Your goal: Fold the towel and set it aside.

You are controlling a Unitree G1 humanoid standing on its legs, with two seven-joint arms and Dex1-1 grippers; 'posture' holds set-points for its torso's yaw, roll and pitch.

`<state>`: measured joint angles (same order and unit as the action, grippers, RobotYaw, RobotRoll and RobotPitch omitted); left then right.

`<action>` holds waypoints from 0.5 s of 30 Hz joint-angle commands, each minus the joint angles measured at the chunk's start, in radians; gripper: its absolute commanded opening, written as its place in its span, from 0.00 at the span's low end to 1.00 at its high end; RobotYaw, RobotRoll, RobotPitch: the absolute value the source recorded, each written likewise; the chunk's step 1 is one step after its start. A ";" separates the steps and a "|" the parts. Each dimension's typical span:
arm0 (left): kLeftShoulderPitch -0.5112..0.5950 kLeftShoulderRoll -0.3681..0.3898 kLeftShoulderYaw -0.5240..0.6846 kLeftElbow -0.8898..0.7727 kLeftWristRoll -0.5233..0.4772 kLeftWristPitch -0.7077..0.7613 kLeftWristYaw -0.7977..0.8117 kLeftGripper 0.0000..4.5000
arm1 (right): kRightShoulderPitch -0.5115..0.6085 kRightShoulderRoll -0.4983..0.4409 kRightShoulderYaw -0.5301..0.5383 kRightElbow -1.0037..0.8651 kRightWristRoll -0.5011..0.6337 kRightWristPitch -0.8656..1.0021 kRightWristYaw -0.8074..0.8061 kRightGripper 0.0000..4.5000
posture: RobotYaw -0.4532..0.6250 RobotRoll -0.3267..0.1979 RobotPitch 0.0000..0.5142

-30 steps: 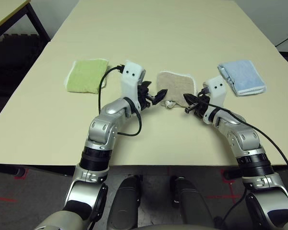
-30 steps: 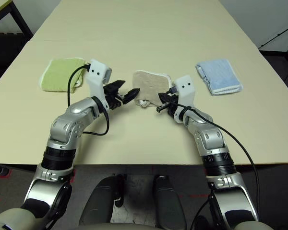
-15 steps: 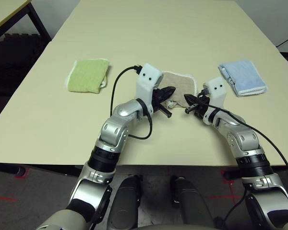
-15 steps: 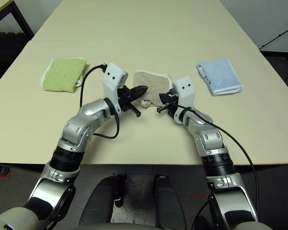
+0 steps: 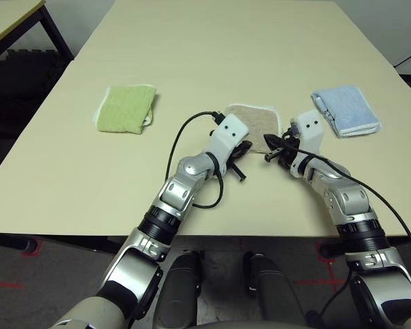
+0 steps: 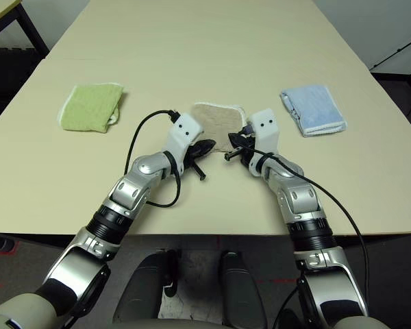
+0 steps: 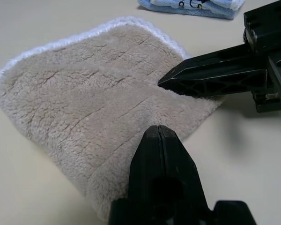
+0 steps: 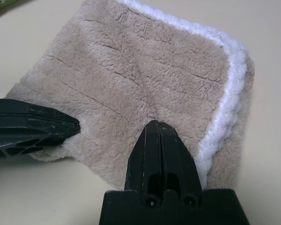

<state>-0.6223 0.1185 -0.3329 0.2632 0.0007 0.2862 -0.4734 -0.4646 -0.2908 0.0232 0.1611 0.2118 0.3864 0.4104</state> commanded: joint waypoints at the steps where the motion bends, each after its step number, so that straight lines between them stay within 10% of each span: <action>1: 0.005 -0.002 0.003 0.042 0.027 -0.018 0.007 0.01 | 0.010 0.001 -0.028 0.013 0.001 0.021 -0.014 0.00 | 0.46 0.62 0.31; 15: -0.089 0.005 0.112 -0.073 -0.036 0.066 -0.014 0.01 | -0.051 -0.046 -0.093 -0.083 0.053 0.052 0.010 0.00 | 0.46 0.62 0.28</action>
<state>-0.6980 0.1233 -0.2301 0.2166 -0.0220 0.3331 -0.4759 -0.5117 -0.3261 -0.0526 0.0998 0.2522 0.4258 0.4136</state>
